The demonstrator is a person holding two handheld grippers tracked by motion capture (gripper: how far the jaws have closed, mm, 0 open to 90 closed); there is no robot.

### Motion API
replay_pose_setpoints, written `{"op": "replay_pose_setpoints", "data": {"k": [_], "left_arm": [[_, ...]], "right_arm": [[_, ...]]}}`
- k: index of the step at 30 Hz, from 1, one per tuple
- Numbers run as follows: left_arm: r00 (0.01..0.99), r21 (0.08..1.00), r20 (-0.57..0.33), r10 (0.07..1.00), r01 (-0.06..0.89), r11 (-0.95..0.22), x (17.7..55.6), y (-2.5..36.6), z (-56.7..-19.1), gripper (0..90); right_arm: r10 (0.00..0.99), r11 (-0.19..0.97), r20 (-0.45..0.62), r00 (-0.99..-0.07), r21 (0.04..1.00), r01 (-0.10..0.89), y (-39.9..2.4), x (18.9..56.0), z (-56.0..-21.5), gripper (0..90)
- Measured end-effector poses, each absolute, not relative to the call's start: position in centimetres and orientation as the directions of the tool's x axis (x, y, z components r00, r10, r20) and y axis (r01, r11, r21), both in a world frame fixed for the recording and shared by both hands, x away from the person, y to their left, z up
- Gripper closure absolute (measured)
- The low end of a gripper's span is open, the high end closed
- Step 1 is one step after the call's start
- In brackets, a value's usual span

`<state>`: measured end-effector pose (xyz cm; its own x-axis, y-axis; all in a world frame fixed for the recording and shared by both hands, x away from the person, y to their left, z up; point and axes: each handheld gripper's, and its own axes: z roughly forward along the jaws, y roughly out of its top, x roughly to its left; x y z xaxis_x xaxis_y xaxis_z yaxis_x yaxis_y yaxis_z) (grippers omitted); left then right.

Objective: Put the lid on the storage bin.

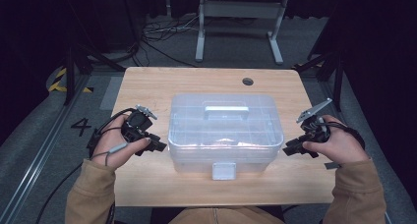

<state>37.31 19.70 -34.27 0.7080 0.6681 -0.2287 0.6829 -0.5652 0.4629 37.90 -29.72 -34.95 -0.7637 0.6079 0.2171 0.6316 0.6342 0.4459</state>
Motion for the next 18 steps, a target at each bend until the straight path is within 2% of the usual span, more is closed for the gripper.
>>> {"op": "replay_pose_setpoints", "data": {"k": [8, 14, 18], "left_arm": [[0.664, 0.573, -0.209, 0.717, 0.678, -0.461, 37.8, 21.0, -34.1, 58.7], [0.618, 0.665, -0.186, 0.764, 0.652, -0.366, 38.5, 22.2, -34.4, 53.2], [0.578, 0.695, -0.176, 0.797, 0.646, -0.315, 39.2, 22.9, -35.2, 51.1]], "right_arm": [[0.685, 0.510, 0.204, -0.700, 0.552, 0.660, -30.8, 38.9, -34.6, 64.7], [0.748, 0.397, 0.179, -0.639, 0.651, 0.647, -31.6, 39.9, -34.7, 60.6], [0.786, 0.338, 0.175, -0.593, 0.682, 0.649, -32.3, 40.6, -35.3, 59.9]]}}
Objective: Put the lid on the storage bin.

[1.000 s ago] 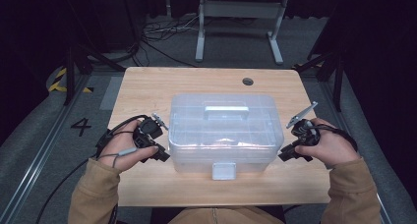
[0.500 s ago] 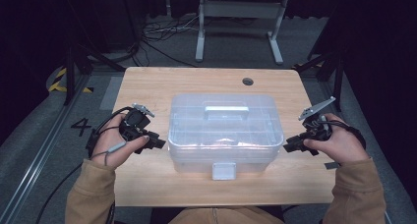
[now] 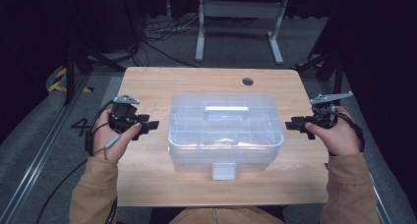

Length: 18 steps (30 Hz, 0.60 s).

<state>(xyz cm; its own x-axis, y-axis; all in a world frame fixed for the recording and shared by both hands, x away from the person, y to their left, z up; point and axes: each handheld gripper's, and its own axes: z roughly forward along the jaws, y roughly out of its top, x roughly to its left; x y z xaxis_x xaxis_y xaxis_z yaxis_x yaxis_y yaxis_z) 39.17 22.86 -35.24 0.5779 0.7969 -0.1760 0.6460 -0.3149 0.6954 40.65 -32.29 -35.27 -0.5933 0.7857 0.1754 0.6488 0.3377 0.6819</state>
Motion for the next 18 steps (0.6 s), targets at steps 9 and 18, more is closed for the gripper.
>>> {"op": "replay_pose_setpoints", "data": {"k": [9, 18], "left_arm": [[0.518, 0.717, -0.156, 0.841, 0.644, -0.264, 40.7, 24.1, -37.4, 47.1], [0.475, 0.736, -0.135, 0.870, 0.635, -0.233, 42.1, 24.7, -39.7, 41.5]], "right_arm": [[0.831, 0.261, 0.155, -0.534, 0.740, 0.621, -33.7, 42.4, -37.1, 52.9], [0.855, 0.217, 0.149, -0.497, 0.768, 0.603, -35.4, 44.1, -39.7, 49.7]]}}
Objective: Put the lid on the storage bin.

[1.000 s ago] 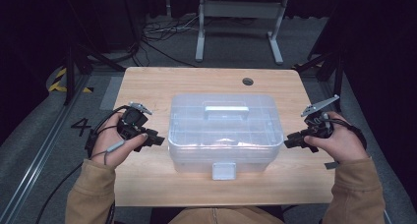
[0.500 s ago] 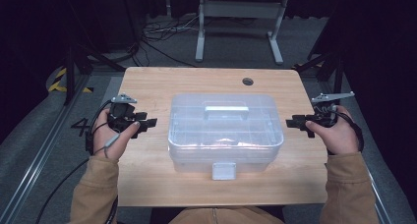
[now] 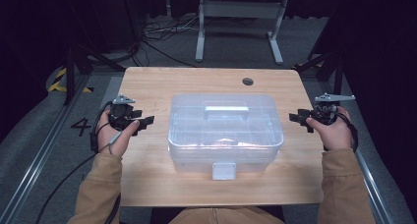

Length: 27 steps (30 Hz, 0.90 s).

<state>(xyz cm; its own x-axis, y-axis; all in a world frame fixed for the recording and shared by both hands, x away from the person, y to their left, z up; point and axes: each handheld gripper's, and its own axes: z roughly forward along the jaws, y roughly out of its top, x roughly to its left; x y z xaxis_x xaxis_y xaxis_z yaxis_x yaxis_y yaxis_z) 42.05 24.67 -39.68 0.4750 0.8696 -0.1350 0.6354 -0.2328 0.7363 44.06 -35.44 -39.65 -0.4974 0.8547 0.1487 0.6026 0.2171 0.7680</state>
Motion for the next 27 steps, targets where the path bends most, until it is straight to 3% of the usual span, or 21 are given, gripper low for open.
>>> {"op": "replay_pose_setpoints", "data": {"k": [10, 27], "left_arm": [[0.433, 0.726, -0.150, 0.889, 0.658, -0.198, 43.4, 25.7, -42.7, 38.6], [0.443, 0.705, -0.108, 0.890, 0.665, -0.245, 44.6, 25.7, -46.3, 37.7]], "right_arm": [[0.884, 0.178, 0.167, -0.437, 0.743, 0.645, -36.1, 45.5, -42.7, 49.1], [0.910, 0.157, 0.164, -0.382, 0.714, 0.682, -36.5, 46.8, -46.8, 48.6]]}}
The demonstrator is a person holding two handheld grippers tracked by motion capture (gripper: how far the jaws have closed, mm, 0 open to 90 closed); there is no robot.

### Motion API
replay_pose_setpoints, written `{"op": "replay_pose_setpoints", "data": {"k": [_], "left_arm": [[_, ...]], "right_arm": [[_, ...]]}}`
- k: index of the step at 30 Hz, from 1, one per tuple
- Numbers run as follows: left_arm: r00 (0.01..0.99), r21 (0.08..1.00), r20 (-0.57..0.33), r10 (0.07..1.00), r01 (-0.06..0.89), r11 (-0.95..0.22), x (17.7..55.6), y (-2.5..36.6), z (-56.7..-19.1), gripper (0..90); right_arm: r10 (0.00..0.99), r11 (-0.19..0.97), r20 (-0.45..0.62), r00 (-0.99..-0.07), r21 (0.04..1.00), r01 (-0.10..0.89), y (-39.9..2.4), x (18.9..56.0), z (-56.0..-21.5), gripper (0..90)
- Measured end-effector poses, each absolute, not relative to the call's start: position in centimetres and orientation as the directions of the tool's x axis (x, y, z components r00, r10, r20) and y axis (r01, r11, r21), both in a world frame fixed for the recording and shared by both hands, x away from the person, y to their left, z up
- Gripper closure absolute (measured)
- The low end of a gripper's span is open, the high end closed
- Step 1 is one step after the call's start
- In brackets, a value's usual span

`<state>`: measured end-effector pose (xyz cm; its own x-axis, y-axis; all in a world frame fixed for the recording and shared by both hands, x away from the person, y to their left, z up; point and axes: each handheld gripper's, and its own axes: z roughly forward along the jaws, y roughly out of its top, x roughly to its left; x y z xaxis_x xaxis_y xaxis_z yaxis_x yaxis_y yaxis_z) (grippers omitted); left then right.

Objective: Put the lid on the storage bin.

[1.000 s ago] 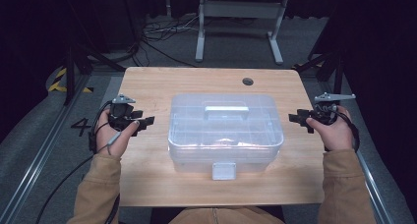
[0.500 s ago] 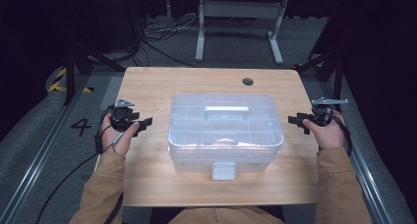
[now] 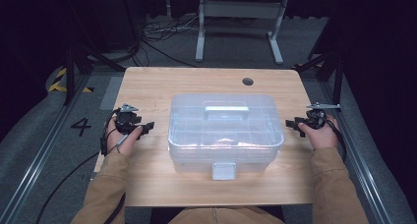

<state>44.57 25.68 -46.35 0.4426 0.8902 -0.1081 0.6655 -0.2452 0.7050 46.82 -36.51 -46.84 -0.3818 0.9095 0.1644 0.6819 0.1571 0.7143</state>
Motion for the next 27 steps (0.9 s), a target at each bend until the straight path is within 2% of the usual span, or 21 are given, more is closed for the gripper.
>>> {"op": "replay_pose_setpoints", "data": {"k": [20, 27], "left_arm": [[0.496, 0.617, 0.002, 0.869, 0.683, -0.391, 44.9, 24.6, -47.9, 34.8], [0.486, 0.621, -0.007, 0.874, 0.687, -0.377, 44.9, 24.5, -48.0, 33.3]], "right_arm": [[0.917, 0.223, 0.090, -0.390, 0.693, 0.685, -35.6, 47.4, -49.1, 46.4], [0.914, 0.238, 0.063, -0.400, 0.715, 0.657, -35.4, 47.4, -49.2, 45.4]]}}
